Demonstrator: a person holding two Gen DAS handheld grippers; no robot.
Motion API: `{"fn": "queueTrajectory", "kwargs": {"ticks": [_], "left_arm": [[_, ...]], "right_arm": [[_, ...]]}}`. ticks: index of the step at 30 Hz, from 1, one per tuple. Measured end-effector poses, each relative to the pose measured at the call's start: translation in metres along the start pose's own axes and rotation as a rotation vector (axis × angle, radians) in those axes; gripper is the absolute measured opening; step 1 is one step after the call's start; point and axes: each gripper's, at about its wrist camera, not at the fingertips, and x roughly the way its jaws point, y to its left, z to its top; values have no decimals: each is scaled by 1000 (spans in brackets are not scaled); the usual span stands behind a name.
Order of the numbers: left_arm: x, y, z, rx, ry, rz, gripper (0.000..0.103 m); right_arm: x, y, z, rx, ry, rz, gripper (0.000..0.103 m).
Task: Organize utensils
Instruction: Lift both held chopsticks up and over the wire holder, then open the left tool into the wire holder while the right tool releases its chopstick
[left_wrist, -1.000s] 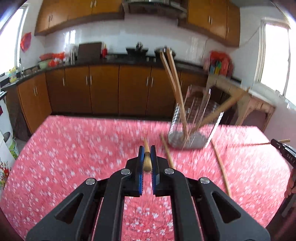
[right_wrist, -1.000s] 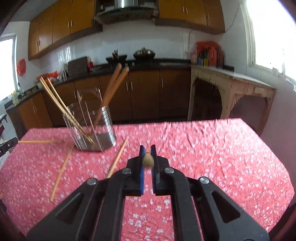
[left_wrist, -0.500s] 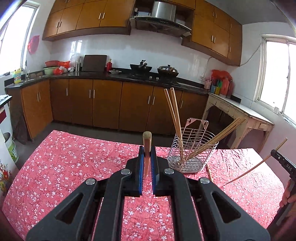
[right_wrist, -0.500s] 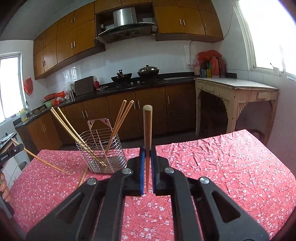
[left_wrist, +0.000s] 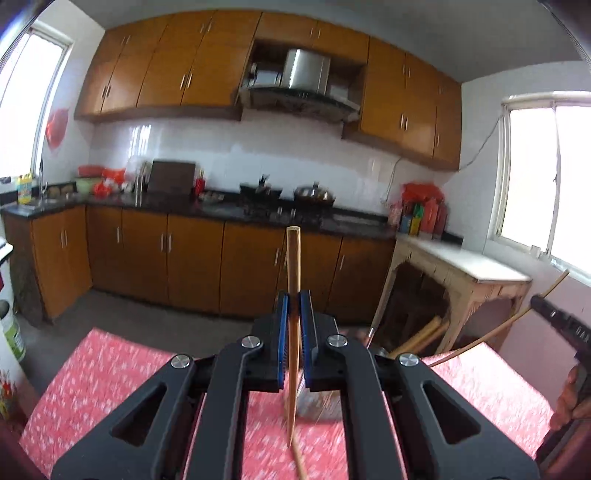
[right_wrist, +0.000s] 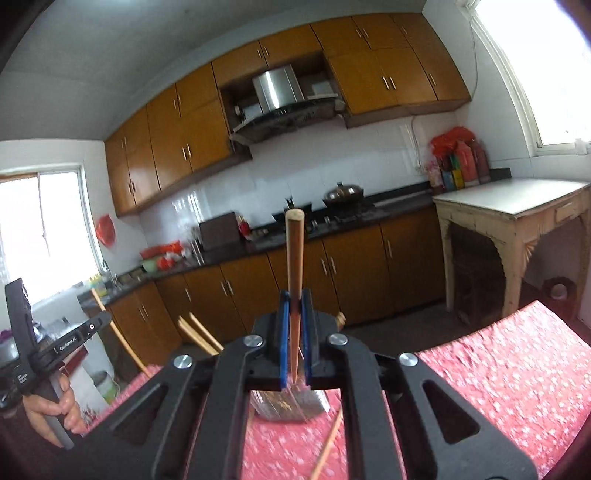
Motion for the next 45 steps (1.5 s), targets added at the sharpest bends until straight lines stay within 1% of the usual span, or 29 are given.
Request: {"fn": "queueTrajectory", "kwargs": {"ticks": [2, 4, 7, 12, 16, 20, 25, 31, 33, 35, 37, 41, 45], "left_arm": [[4, -9, 14, -19, -43, -5, 6], [11, -16, 22, -39, -75, -2, 6], [24, -21, 26, -62, -129, 22, 6], [51, -21, 20, -124, -146, 30, 6], [72, -21, 8, -132, -109, 31, 6], [83, -19, -4, -135, -62, 26, 6], [88, -17, -12, -131, -19, 23, 6], [99, -16, -19, -117, 37, 32, 6], [107, -15, -23, -114, 74, 33, 7], [113, -13, -26, -120, 112, 37, 7], [113, -7, -28, -131, 132, 41, 7], [106, 1, -25, -131, 127, 55, 7], [92, 9, -21, -137, 109, 66, 7]], "right_arm": [[11, 4, 7, 7, -5, 15, 7], [24, 8, 10, 8, 6, 30, 7], [46, 15, 10, -16, 24, 26, 7], [82, 13, -1, -10, 95, 22, 7], [101, 8, -14, -1, 143, 31, 7], [116, 6, -25, 12, 186, 47, 7], [126, 9, -34, 7, 225, 58, 7], [144, 9, -45, 8, 283, 43, 7], [151, 8, -49, 3, 302, 24, 8], [156, 6, -54, -2, 316, -5, 10], [155, 3, -56, 2, 313, -25, 14], [141, -4, -53, 18, 287, -50, 25], [120, -12, -48, 18, 249, -74, 29]]}}
